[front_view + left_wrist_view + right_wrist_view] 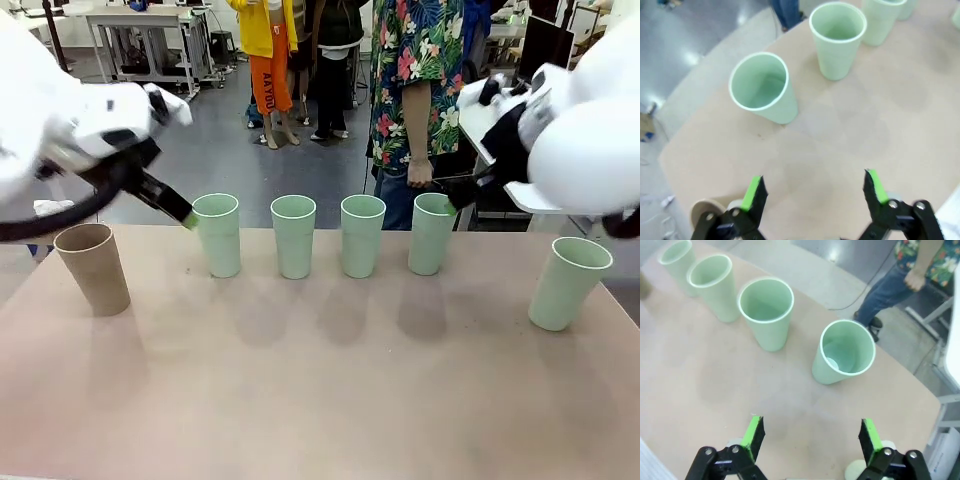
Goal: Stack the cups and store them in the basket.
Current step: Pick up two Reusable plastic cups , one in each hand.
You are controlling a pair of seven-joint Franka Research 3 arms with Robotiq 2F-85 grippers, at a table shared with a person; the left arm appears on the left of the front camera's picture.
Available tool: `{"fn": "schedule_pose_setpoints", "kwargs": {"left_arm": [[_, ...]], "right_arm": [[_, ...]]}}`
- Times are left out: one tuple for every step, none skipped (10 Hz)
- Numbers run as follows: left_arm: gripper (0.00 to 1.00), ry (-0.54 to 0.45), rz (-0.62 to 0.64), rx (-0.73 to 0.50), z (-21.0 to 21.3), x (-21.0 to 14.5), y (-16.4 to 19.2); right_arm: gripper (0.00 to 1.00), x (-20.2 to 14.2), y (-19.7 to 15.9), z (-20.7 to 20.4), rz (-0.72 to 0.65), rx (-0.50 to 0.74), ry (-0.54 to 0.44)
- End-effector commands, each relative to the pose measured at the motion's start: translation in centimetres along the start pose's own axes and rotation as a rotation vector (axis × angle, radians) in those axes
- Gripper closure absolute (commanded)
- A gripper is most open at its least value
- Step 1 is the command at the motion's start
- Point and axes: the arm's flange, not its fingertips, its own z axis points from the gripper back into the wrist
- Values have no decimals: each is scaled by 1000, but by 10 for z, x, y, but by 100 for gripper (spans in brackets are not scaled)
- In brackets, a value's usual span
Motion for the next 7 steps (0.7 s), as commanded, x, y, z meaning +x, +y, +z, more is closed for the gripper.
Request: {"fn": "schedule_pose_setpoints", "kwargs": {"left_arm": [[0, -1, -86, -109, 32, 0, 42], [0, -20, -124, -174, 45, -8, 62], [0, -64, -152, -237, 56, -17, 85], [0, -105, -200, -302, 68, -32, 111], [0, -147, -247, -365, 76, -51, 134], [0, -191, -298, -420, 82, -69, 156], [0, -244, -328, -465, 86, -86, 175]], "right_arm": [[0, -1, -40, 34, 96, 119, -7], [0, -7, -62, 49, 147, 151, -27], [0, -15, -89, 63, 178, 176, -53], [0, -32, -121, 76, 221, 200, -90], [0, -47, -146, 82, 252, 235, -130], [0, -64, -168, 89, 252, 264, -175], [0, -81, -185, 94, 278, 309, -224]]}}
